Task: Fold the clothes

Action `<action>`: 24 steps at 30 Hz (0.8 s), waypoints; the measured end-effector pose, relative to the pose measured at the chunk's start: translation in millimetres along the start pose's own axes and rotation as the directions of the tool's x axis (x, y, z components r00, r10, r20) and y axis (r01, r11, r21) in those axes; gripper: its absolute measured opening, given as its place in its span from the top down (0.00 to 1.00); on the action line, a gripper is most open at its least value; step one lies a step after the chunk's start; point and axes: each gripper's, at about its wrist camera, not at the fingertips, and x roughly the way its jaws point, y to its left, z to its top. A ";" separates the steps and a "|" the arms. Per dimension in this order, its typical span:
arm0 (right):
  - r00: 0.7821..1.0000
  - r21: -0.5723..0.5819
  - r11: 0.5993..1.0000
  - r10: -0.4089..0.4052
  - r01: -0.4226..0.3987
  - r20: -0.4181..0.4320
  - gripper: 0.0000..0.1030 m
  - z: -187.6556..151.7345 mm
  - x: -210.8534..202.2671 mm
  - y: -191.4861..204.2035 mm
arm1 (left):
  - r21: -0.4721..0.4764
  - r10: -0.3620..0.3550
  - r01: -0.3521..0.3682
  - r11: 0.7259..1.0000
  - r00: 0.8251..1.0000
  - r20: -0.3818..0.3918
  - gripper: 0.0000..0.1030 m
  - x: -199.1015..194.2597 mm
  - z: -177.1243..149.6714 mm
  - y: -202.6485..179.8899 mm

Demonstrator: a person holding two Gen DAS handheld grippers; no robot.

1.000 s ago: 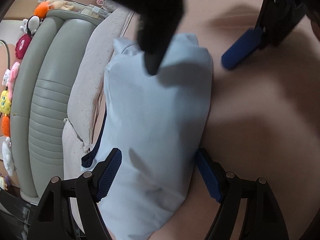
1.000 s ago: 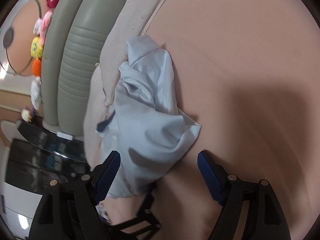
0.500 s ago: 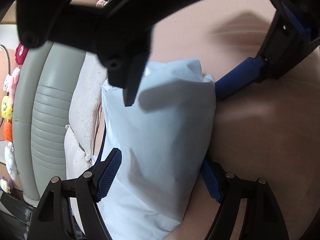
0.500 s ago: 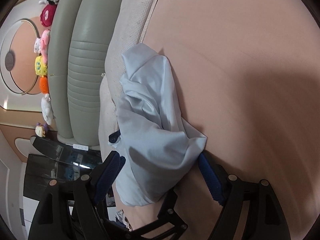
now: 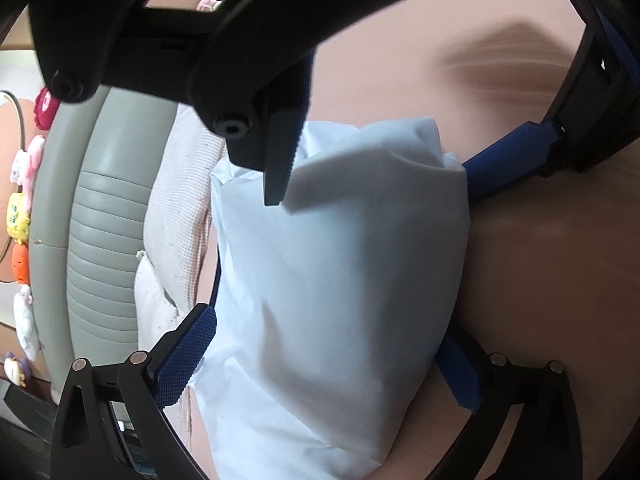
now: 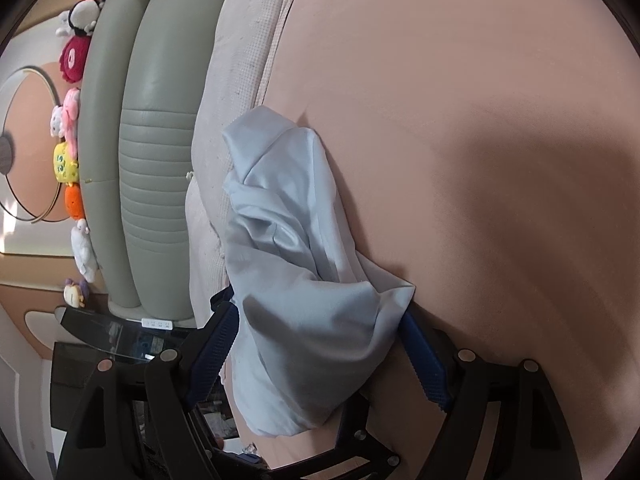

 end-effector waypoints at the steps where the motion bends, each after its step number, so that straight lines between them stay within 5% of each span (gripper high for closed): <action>1: 1.000 0.001 1.000 -0.003 0.003 0.003 0.21 -0.1 1.1 -0.4 | -0.002 -0.009 0.009 1.000 1.000 0.000 0.00 1.1 -0.2 1.5; 10: 0.999 -0.037 0.999 -0.022 0.023 0.035 0.20 -2.0 7.6 5.4 | -0.108 -0.019 0.019 0.994 1.000 -0.003 0.00 6.9 -8.1 10.4; 15: 0.995 -0.089 0.992 -0.081 0.085 0.051 0.31 -4.8 9.3 9.9 | -0.170 0.033 -0.027 0.985 0.999 0.034 0.00 3.9 -17.6 8.7; 20: 0.995 -0.078 0.993 -0.081 0.085 0.056 0.53 -5.3 8.7 8.8 | -0.150 0.018 -0.008 0.989 0.998 0.067 0.19 -2.2 -22.9 5.0; 23: 0.997 -0.080 0.995 -0.053 0.057 0.047 0.56 -5.8 8.8 7.0 | -0.153 -0.002 0.015 0.988 0.996 0.090 0.31 -3.8 -25.3 5.0; 24: 0.998 -0.082 0.995 -0.046 0.050 0.045 0.56 -5.9 9.0 6.3 | -0.149 -0.014 0.029 0.988 0.995 0.101 0.45 -4.7 -26.0 4.4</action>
